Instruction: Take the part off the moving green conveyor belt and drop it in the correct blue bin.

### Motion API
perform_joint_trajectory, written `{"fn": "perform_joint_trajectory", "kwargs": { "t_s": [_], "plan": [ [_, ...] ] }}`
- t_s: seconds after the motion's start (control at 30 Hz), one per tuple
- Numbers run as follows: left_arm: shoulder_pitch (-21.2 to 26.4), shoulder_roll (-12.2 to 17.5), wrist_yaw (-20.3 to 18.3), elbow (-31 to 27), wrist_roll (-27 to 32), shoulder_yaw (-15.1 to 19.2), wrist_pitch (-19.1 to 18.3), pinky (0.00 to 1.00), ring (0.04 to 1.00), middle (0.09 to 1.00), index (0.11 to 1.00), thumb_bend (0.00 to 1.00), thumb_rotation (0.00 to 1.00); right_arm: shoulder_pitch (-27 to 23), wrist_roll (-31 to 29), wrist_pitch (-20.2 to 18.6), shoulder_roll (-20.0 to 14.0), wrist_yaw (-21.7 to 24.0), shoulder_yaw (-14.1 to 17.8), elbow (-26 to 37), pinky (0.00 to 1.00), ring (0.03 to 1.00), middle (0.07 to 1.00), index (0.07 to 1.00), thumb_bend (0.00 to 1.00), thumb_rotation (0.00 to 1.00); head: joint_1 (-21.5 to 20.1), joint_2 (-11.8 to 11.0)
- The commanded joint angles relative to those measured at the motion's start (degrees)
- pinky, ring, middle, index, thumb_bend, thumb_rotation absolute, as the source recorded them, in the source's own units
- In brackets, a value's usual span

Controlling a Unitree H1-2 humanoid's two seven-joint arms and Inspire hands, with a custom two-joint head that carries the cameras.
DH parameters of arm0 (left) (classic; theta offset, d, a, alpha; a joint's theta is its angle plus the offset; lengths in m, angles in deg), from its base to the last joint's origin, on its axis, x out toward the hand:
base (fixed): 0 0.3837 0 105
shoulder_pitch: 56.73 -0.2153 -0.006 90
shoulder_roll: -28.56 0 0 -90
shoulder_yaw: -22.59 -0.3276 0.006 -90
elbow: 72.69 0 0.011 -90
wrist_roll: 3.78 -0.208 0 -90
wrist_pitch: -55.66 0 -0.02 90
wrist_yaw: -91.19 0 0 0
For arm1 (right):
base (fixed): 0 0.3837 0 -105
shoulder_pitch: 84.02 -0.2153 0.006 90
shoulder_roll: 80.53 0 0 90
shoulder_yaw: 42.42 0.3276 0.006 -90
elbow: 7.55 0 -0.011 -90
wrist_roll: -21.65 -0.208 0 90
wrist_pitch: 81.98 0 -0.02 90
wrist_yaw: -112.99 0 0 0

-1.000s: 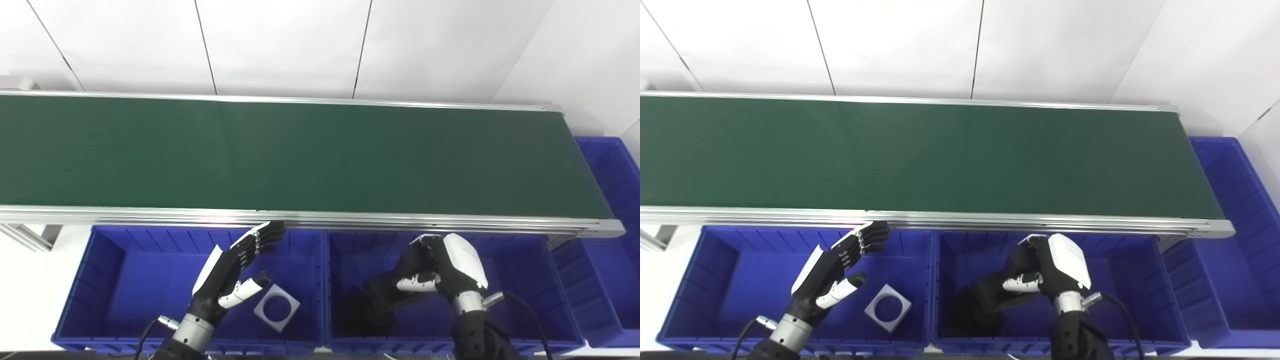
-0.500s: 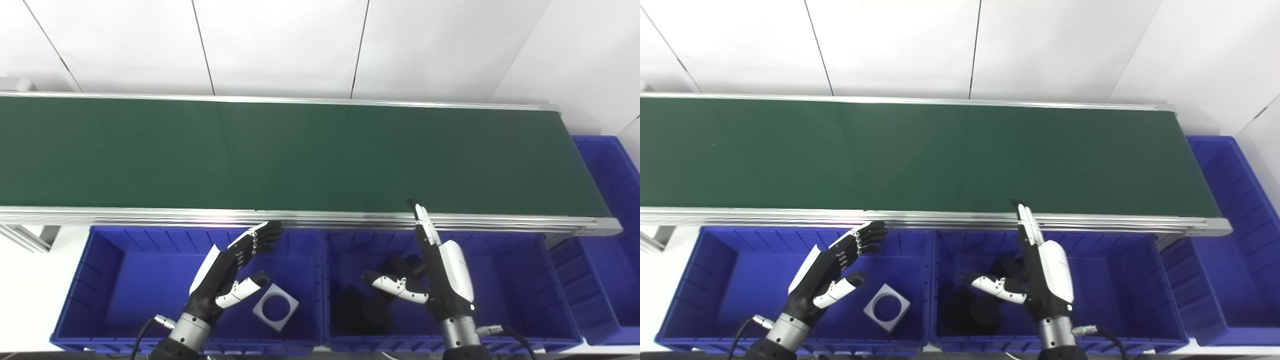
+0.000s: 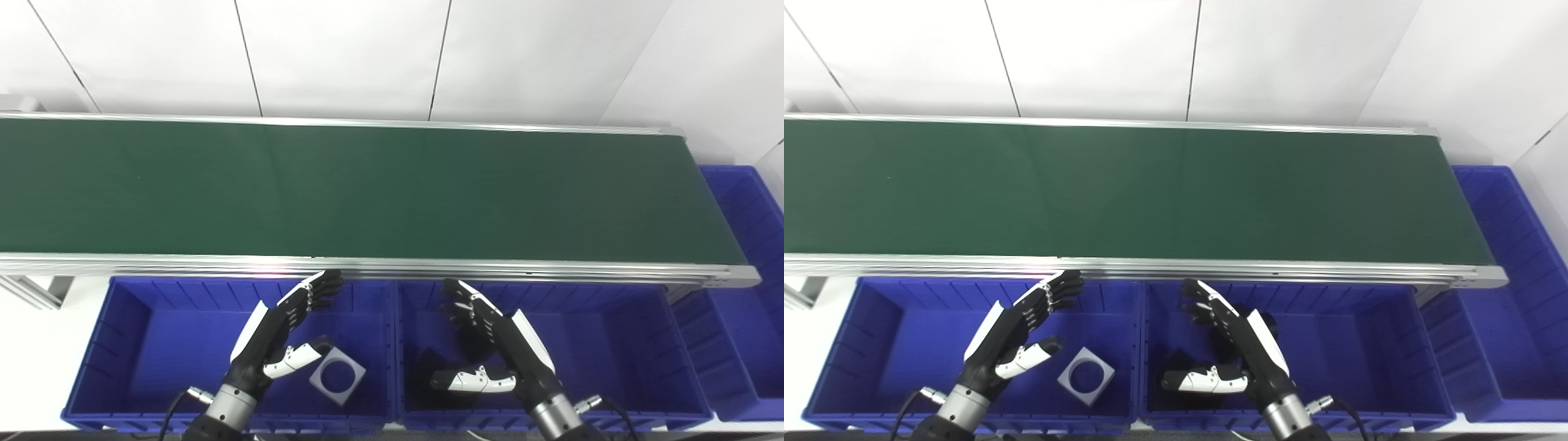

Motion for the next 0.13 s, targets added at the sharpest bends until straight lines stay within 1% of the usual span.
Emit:
{"fn": "perform_joint_trajectory", "kwargs": {
  "t_s": [0.0,0.03,0.1],
  "plan": [
    [0.3,-0.5,0.9,-1.4,-1.1,-0.2,2.1,0.81,0.849,0.862,0.863,0.72,0.68,-0.4,-0.5,2.2,-0.4,0.9,0.7,1.0,0.75,0.815,0.879,0.912,0.96,0.37,0.8,-0.1],
    [0.2,-0.6,1.0,-1.5,-1.4,-0.2,2.1,0.81,0.850,0.866,0.866,0.73,0.68,-0.4,0.1,2.1,-0.4,0.9,0.9,0.9,0.77,0.824,0.884,0.918,0.96,0.38,0.9,-0.1],
    [0.2,-0.9,0.8,-1.5,-1.2,-0.3,2.1,0.82,0.859,0.878,0.876,0.75,0.66,-0.2,0.7,1.4,-0.4,0.9,1.4,1.0,0.84,0.867,0.901,0.938,0.97,0.40,1.6,-0.4]
  ]
}}
